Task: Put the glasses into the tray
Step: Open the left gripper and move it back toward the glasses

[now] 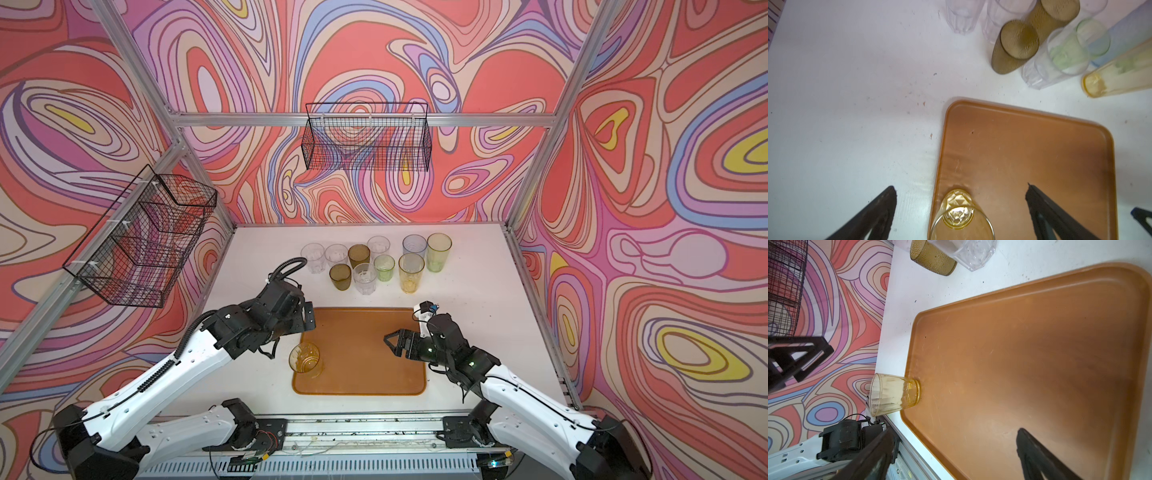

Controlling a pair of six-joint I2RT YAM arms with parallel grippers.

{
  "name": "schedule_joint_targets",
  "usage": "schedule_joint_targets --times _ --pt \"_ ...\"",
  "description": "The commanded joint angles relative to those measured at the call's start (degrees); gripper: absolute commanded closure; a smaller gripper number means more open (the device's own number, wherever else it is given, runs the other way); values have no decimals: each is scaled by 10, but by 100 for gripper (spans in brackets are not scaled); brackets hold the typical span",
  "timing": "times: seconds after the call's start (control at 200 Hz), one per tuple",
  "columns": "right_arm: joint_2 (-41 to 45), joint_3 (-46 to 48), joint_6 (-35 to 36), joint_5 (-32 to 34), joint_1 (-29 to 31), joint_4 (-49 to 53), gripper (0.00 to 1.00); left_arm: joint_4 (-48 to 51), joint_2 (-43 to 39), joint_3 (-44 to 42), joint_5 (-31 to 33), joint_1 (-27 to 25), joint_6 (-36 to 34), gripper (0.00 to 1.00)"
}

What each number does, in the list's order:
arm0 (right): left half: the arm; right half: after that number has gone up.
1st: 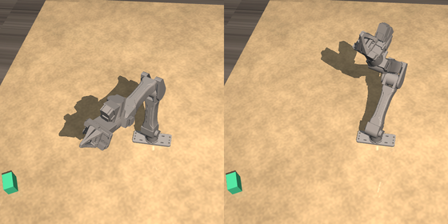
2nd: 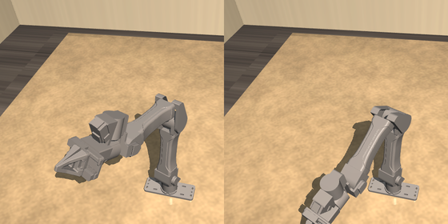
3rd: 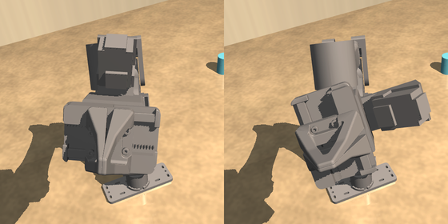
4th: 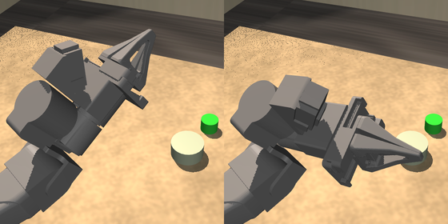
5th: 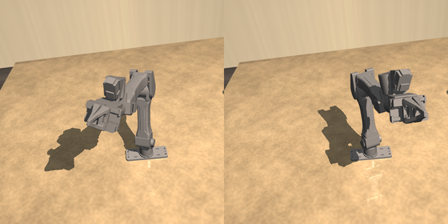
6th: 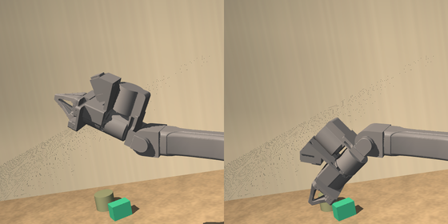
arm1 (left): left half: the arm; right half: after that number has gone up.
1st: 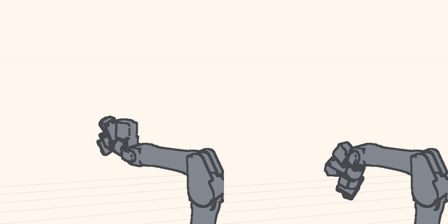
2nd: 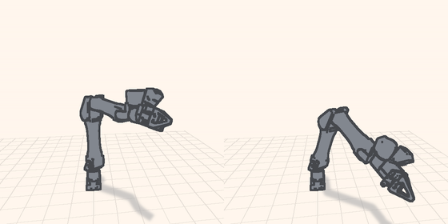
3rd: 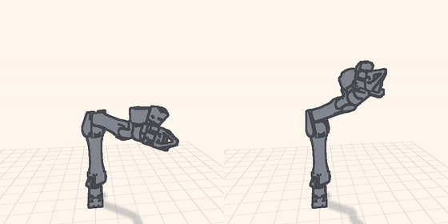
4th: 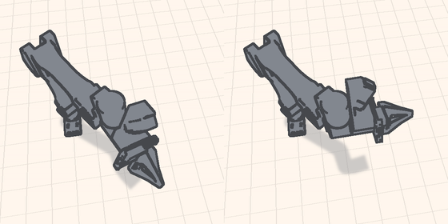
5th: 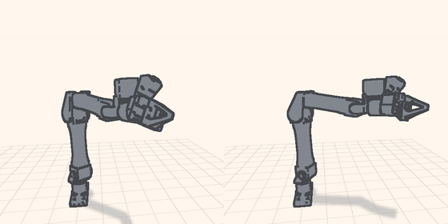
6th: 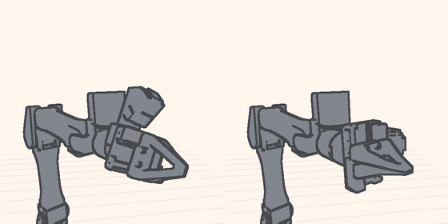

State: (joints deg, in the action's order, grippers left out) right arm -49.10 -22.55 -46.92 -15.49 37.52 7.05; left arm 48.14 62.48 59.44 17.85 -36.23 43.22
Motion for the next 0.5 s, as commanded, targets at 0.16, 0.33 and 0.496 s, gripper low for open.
schedule_joint_targets --times 0.16,0.33,0.496 --pt "55 28 3 0 -2 -6 5 -106 73 44 -114 113 -48 0" --pt "83 45 5 -8 -1 -17 5 -111 161 104 -190 182 -66 0" --pt "105 55 8 -9 -2 -20 6 -125 213 148 -204 214 -71 0"
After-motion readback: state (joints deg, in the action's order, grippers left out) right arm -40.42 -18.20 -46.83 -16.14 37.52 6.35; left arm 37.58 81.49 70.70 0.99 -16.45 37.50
